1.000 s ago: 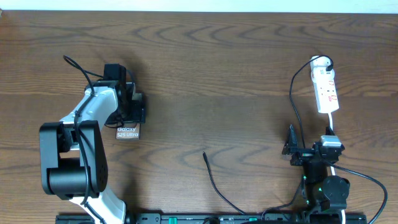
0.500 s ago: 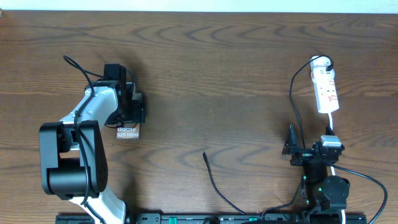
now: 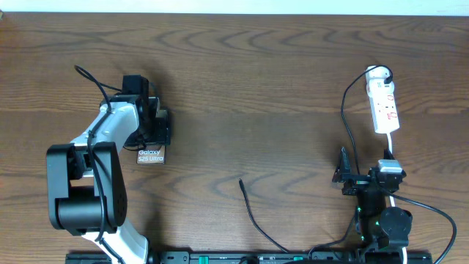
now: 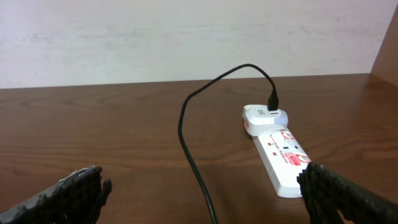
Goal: Plug charger to phone and switch on socket
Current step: 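Close the left gripper on the phone box edges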
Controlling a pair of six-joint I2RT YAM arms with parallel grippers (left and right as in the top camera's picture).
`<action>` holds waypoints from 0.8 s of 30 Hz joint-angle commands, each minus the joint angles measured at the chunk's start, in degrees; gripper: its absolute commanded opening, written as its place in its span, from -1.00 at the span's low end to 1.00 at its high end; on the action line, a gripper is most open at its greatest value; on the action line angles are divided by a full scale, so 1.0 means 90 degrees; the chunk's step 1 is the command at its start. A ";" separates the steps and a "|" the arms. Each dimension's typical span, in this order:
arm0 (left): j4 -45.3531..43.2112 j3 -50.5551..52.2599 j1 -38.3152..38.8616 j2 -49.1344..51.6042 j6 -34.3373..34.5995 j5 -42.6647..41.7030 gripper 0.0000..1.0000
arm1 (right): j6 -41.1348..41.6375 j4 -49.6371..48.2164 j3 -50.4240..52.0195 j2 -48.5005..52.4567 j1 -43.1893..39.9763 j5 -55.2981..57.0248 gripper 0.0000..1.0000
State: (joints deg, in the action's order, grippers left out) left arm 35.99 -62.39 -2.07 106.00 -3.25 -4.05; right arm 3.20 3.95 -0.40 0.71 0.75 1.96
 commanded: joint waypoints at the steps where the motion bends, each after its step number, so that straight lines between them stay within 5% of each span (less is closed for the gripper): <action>1: 0.0046 -0.0051 -0.0019 0.0119 -0.0019 -0.0138 0.47 | -0.0078 0.0017 0.0010 -0.0029 -0.0039 0.0051 0.99; 24: 0.0066 -0.0039 -0.0019 0.0119 -0.0019 -0.0138 0.28 | -0.0078 0.0017 0.0010 -0.0029 -0.0036 0.0051 0.98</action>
State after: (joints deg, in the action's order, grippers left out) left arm 36.01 -62.39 -2.04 106.00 -3.27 -4.12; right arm 3.20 3.95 -0.40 0.71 0.75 1.96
